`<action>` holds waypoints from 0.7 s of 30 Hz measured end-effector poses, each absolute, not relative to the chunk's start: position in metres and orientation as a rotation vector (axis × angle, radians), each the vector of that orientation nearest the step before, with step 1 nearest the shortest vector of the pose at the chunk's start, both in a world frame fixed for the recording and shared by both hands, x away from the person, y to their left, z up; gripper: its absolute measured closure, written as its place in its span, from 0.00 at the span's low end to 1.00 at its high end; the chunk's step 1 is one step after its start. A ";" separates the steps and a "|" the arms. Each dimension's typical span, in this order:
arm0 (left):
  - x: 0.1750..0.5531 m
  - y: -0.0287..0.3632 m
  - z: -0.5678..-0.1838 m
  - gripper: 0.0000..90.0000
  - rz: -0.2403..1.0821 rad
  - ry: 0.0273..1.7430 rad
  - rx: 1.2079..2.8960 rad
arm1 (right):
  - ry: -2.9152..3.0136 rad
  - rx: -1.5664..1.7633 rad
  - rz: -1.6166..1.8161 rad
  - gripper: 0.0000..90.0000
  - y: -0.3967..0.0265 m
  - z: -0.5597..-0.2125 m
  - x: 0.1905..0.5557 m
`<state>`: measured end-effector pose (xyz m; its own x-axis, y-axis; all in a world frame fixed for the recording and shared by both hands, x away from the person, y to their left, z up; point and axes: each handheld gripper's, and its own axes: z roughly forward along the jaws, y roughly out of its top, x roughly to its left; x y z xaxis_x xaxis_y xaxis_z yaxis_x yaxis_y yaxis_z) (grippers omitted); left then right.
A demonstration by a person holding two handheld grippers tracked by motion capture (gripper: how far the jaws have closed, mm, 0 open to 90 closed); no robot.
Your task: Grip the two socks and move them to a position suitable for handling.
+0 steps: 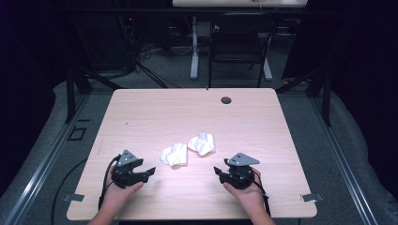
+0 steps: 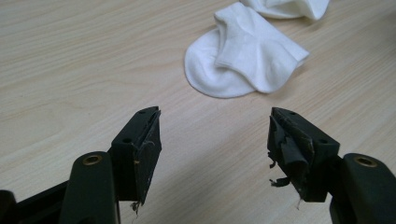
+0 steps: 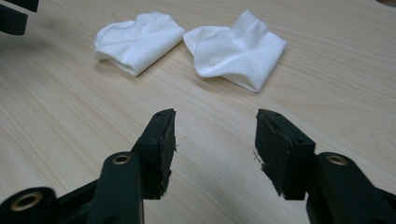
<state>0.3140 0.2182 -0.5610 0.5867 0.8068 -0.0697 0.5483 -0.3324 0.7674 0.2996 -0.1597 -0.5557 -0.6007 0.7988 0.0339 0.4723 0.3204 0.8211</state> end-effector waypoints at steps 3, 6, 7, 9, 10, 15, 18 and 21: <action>0.313 0.216 -0.563 0.44 0.405 1.061 2.034 | 2.238 1.159 1.129 0.55 -0.158 -0.560 0.300; 0.312 0.211 -0.565 0.47 0.407 1.033 2.042 | 2.233 1.185 1.102 0.59 -0.158 -0.564 0.302; 0.312 0.210 -0.566 0.49 0.402 1.024 2.038 | 2.240 1.216 1.106 0.60 -0.159 -0.565 0.303; 0.312 0.209 -0.567 0.49 0.404 1.014 2.033 | 2.233 1.236 1.122 0.60 -0.160 -0.565 0.304; 0.312 0.208 -0.567 0.49 0.404 1.008 2.034 | 2.238 1.247 1.120 0.60 -0.160 -0.564 0.304; 0.312 0.206 -0.567 0.51 0.388 1.011 2.025 | 2.250 1.271 1.167 0.68 -0.155 -0.561 0.305; 0.315 0.206 -0.565 0.51 0.382 1.024 2.017 | 2.260 1.265 1.170 0.71 -0.152 -0.557 0.307; 0.320 0.205 -0.559 0.53 0.359 1.035 2.007 | 2.274 1.269 1.199 0.74 -0.148 -0.551 0.310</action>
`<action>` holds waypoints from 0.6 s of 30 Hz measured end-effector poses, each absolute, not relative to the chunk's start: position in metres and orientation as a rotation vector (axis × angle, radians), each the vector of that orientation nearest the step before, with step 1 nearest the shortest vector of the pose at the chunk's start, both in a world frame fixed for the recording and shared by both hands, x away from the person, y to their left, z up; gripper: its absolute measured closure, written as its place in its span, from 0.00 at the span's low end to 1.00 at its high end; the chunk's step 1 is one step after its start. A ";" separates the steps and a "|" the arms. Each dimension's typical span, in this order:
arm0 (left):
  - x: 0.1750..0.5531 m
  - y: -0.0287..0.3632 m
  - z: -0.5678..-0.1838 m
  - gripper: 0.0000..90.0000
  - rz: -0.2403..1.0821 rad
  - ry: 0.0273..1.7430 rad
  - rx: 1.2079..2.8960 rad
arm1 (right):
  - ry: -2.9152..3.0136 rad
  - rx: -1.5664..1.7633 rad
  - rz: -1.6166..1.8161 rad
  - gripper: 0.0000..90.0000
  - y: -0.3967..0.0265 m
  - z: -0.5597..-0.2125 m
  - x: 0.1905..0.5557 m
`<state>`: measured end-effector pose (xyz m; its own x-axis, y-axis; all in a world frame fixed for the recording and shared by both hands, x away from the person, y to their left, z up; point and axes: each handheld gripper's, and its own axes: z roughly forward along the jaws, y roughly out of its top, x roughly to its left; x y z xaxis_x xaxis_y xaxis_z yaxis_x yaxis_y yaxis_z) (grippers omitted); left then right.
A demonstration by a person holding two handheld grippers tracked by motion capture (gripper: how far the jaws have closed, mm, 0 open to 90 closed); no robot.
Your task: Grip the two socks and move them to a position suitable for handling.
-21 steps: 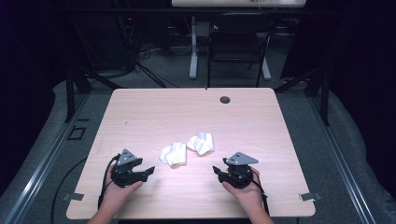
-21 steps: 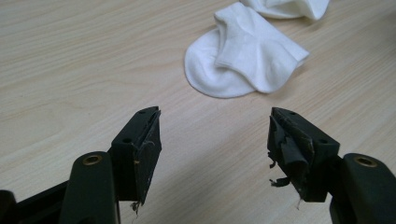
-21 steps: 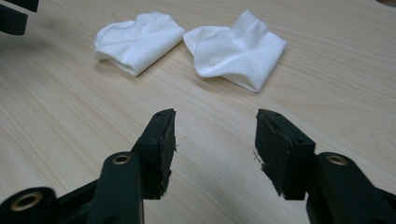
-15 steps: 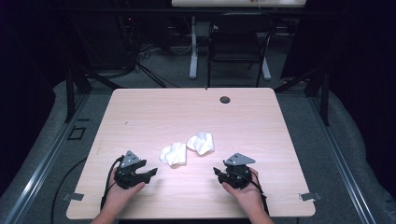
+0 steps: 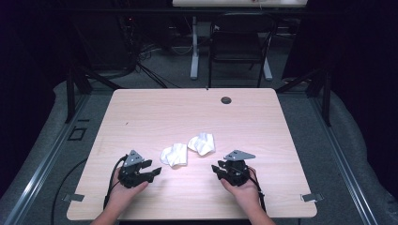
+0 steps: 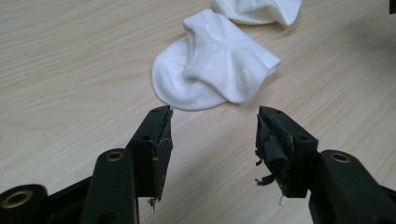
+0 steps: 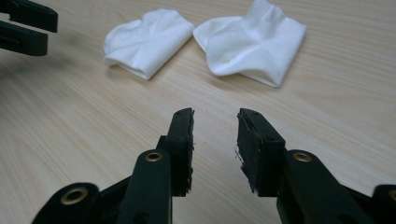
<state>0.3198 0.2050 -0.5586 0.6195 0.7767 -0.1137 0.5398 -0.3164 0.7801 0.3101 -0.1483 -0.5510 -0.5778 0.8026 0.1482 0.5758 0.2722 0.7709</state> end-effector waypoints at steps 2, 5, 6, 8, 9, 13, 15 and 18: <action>0.322 0.204 -0.554 0.55 0.365 1.039 2.002 | 2.279 1.277 1.211 0.76 -0.146 -0.549 0.313; 0.325 0.203 -0.548 0.63 0.402 1.038 2.005 | 2.287 1.265 1.198 0.79 -0.141 -0.546 0.318; 0.328 0.202 -0.547 0.63 0.406 1.032 2.007 | 2.287 1.265 1.198 0.79 -0.141 -0.546 0.318; 0.333 0.199 -0.546 0.71 0.418 1.034 2.016 | 2.291 1.254 1.195 0.81 -0.138 -0.544 0.321; 0.337 0.197 -0.547 0.71 0.414 1.039 2.021 | 2.289 1.249 1.198 0.82 -0.136 -0.543 0.323; 0.350 0.190 -0.553 0.82 0.404 1.064 2.034 | 2.291 1.235 1.199 0.88 -0.127 -0.542 0.330; 0.356 0.188 -0.557 0.84 0.406 1.085 2.030 | 2.299 1.224 1.194 0.90 -0.123 -0.543 0.333; 0.364 0.187 -0.563 0.93 0.386 1.110 2.016 | 2.312 1.223 1.187 0.94 -0.114 -0.547 0.341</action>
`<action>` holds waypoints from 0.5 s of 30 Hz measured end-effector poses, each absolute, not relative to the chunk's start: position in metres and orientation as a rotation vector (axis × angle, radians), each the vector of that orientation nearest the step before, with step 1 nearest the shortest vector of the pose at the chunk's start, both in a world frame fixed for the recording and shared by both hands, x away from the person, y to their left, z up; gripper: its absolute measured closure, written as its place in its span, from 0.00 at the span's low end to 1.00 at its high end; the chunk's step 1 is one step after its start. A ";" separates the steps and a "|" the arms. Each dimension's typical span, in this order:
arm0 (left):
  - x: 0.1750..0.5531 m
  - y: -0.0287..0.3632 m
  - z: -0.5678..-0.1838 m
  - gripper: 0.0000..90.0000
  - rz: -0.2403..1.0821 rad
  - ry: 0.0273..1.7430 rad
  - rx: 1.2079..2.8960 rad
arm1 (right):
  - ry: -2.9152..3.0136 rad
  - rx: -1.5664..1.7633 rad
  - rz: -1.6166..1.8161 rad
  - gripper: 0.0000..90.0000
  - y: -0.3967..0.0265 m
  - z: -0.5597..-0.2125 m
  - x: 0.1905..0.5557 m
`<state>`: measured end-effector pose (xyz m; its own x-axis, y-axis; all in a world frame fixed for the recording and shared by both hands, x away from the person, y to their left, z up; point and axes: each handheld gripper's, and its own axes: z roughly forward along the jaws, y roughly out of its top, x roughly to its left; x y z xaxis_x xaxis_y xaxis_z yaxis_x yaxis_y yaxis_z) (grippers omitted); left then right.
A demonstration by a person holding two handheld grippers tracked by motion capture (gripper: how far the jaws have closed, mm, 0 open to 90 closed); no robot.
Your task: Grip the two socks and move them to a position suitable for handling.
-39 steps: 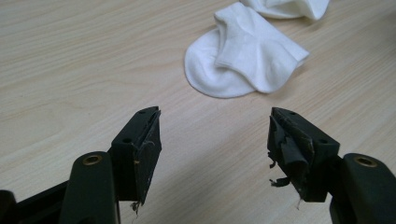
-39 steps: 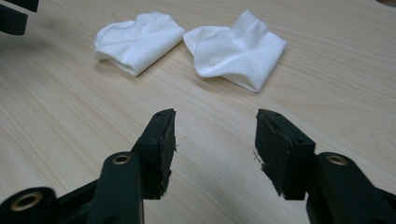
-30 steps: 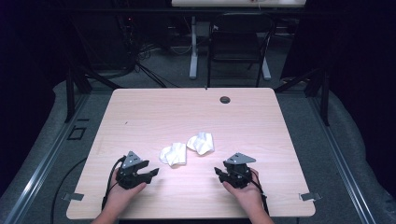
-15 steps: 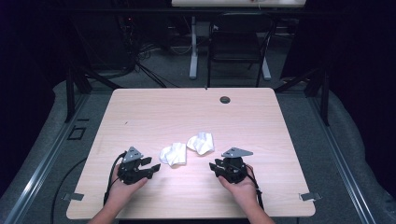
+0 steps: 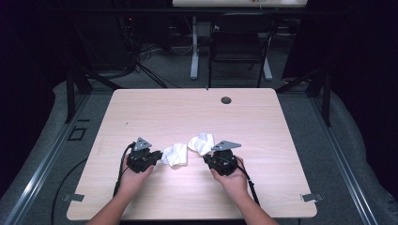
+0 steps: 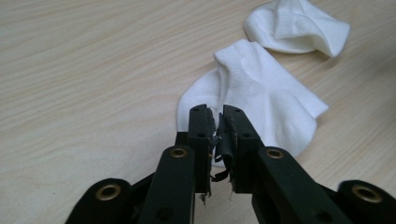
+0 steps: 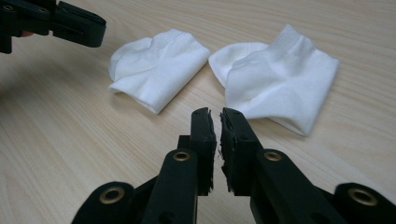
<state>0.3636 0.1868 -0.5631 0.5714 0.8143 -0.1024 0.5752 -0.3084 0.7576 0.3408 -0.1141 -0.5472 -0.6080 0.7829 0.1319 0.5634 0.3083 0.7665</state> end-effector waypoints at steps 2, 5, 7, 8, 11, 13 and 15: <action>0.366 0.185 -0.567 0.97 0.375 1.117 2.029 | 2.325 1.216 1.183 0.95 -0.110 -0.550 0.344; 0.370 0.184 -0.571 0.99 0.379 1.123 2.048 | 2.328 1.215 1.180 0.97 -0.105 -0.554 0.346; 0.372 0.183 -0.575 0.99 0.374 1.132 2.048 | 2.340 1.216 1.173 0.97 -0.101 -0.558 0.348; 0.372 0.183 -0.575 0.99 0.374 1.132 2.048 | 2.340 1.216 1.173 0.97 -0.101 -0.558 0.348; 0.373 0.183 -0.577 0.99 0.370 1.121 2.055 | 2.344 1.208 1.171 0.96 -0.097 -0.561 0.349; 0.373 0.181 -0.578 0.99 0.372 1.111 2.073 | 2.340 1.215 1.177 0.96 -0.096 -0.562 0.350; 0.372 0.179 -0.580 1.00 0.366 1.100 2.092 | 2.340 1.213 1.188 0.96 -0.095 -0.563 0.350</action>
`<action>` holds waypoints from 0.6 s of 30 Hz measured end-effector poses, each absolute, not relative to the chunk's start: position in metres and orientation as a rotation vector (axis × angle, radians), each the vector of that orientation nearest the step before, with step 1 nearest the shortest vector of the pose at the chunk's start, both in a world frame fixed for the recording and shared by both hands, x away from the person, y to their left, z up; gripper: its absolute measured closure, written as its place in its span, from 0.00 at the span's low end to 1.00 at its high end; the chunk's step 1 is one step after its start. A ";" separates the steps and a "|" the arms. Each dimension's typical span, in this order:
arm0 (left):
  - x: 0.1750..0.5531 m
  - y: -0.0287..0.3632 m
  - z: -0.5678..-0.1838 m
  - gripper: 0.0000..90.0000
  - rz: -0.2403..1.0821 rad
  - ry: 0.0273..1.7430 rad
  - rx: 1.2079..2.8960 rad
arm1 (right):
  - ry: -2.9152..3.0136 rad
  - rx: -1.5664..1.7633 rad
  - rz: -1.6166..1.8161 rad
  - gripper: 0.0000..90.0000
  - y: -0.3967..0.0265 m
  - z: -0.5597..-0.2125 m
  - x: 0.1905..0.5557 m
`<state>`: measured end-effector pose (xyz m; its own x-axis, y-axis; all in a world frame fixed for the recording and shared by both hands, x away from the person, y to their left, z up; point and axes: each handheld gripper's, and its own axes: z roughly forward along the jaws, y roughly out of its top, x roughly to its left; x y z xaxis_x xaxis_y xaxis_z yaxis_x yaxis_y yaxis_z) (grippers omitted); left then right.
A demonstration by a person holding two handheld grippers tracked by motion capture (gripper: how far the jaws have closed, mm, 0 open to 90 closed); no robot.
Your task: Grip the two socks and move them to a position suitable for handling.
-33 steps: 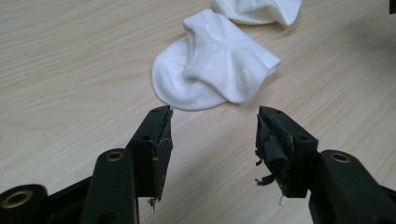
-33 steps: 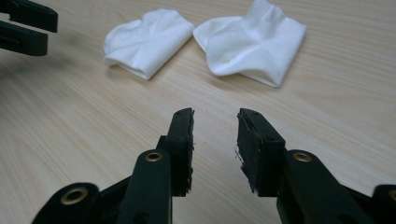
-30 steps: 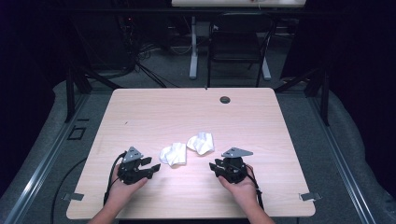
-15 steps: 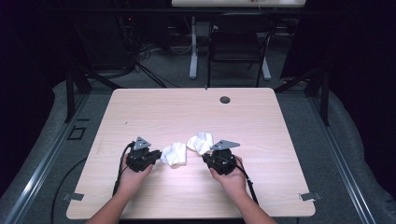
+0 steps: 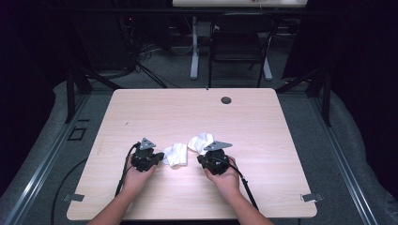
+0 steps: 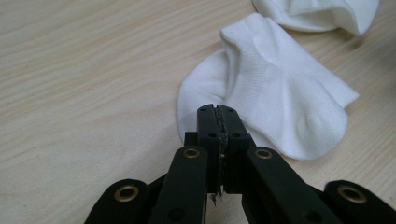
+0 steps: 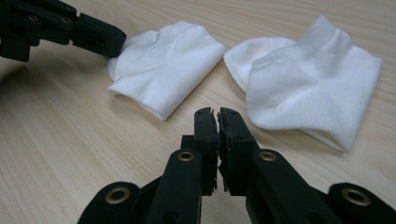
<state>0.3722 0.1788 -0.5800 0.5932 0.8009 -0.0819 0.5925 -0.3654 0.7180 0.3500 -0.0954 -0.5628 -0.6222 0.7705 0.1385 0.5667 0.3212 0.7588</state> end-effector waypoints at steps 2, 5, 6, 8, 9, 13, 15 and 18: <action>0.369 0.176 -0.580 1.00 0.358 1.076 2.107 | 2.344 1.206 1.192 0.95 -0.095 -0.563 0.349; 0.365 0.174 -0.580 1.00 0.365 1.043 2.126 | 2.344 1.207 1.204 0.95 -0.094 -0.562 0.348; 0.365 0.174 -0.580 1.00 0.365 1.043 2.126 | 2.344 1.207 1.204 0.95 -0.094 -0.562 0.348; 0.361 0.172 -0.579 1.00 0.356 1.024 2.141 | 2.348 1.205 1.206 0.95 -0.093 -0.562 0.347; 0.359 0.172 -0.580 1.00 0.356 1.015 2.141 | 2.354 1.207 1.212 0.94 -0.092 -0.562 0.346; 0.349 0.171 -0.581 1.00 0.334 0.982 2.147 | 2.376 1.178 1.228 0.94 -0.085 -0.561 0.341; 0.346 0.171 -0.581 1.00 0.322 0.971 2.148 | 2.382 1.157 1.230 0.94 -0.081 -0.561 0.339; 0.342 0.169 -0.580 1.00 0.313 0.958 2.165 | 2.388 1.134 1.223 0.94 -0.074 -0.562 0.338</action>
<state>0.3424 0.1689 -0.5796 0.6918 0.7187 -0.0691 0.5397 -0.4511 0.7108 0.3376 -0.0736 -0.5621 -0.6747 0.7253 0.1369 0.5349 0.3528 0.7677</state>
